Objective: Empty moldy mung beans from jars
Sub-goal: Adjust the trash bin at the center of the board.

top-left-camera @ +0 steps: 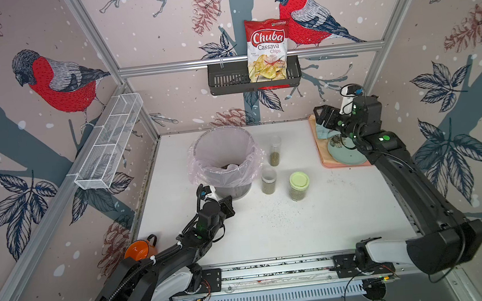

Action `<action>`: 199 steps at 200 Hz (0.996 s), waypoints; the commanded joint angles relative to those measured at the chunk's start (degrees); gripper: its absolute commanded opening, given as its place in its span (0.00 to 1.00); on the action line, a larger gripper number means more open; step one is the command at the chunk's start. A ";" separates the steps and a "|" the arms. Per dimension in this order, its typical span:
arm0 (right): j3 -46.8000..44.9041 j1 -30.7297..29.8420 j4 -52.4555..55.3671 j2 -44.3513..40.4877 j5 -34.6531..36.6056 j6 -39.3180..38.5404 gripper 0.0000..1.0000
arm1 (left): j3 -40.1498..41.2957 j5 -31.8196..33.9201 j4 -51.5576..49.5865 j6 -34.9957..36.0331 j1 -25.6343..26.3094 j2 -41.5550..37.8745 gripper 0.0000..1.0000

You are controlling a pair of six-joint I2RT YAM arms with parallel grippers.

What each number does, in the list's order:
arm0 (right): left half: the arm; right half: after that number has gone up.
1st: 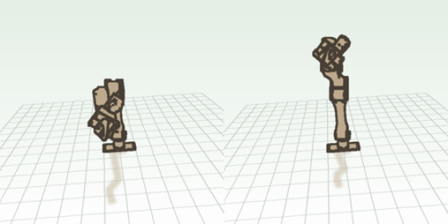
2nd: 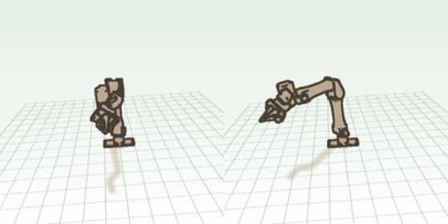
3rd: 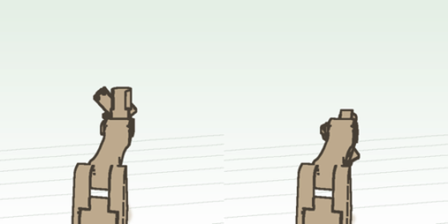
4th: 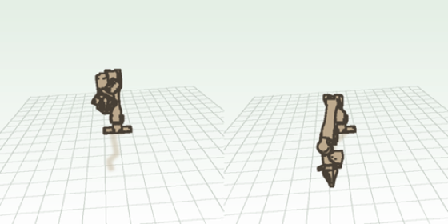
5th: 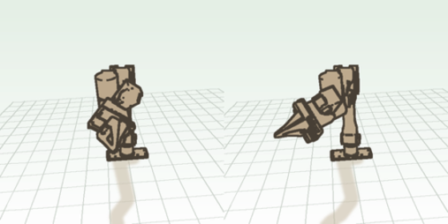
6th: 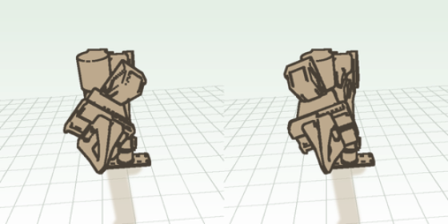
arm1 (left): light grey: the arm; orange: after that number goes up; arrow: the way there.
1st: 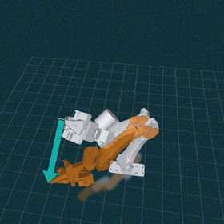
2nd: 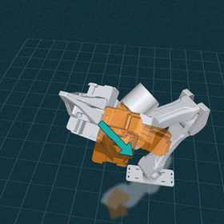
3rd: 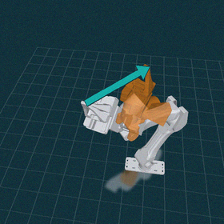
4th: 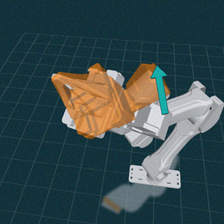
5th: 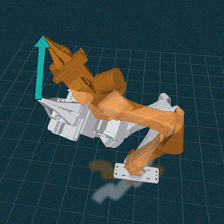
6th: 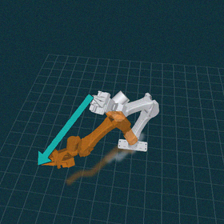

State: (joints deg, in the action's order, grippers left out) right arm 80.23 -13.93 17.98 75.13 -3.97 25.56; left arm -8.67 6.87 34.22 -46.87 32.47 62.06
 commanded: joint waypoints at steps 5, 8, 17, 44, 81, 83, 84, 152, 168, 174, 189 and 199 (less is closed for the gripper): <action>0.24 -0.08 -1.98 0.81 -1.27 -0.43 0.83 | -1.05 -2.16 7.55 1.32 -2.29 3.30 0.00; 0.24 -0.09 -1.98 0.86 -1.42 -0.41 0.84 | -1.27 -2.32 7.82 1.41 -2.46 3.85 0.00; 0.11 -0.08 -1.98 1.00 -1.86 -0.35 0.83 | -2.09 -2.96 8.41 1.81 -2.80 5.34 0.00; -0.07 -0.15 -2.00 0.95 -2.26 -0.34 0.83 | -4.01 -4.18 10.20 2.51 -3.11 9.02 0.00; -0.06 -0.38 -1.38 0.62 -1.84 -0.60 0.83 | -4.29 -5.22 6.76 1.53 -3.20 7.19 0.00; -0.07 -0.39 -1.33 0.56 -1.79 -0.58 0.83 | -4.31 -5.25 6.00 1.54 -3.20 6.80 0.00; -0.07 -0.39 -1.30 0.55 -1.72 -0.59 0.83 | -4.32 -5.27 5.58 1.53 -3.20 6.51 0.00; 5.42 -1.17 7.16 3.88 9.64 1.15 0.86 | -4.36 2.05 -33.62 -3.01 -2.30 -20.17 0.00; 6.96 -1.86 9.49 4.74 13.05 2.86 0.86 | -5.12 2.89 -41.50 -3.25 -2.27 -24.45 0.00; 7.40 -1.80 10.43 5.05 14.04 4.03 0.86 | -5.94 3.27 -44.50 -3.61 -2.12 -25.24 0.00; 8.46 -1.79 12.63 5.48 15.24 6.63 0.86 | -9.51 4.03 -51.69 -3.14 -1.36 -25.54 0.15; 9.17 -1.97 13.83 5.72 14.67 7.58 0.87 | -12.74 5.47 -55.60 -2.36 0.73 -25.09 0.63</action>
State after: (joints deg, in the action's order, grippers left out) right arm 87.79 -15.73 27.53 80.31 7.20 29.02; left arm -16.47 8.54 -5.89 -49.30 30.68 37.01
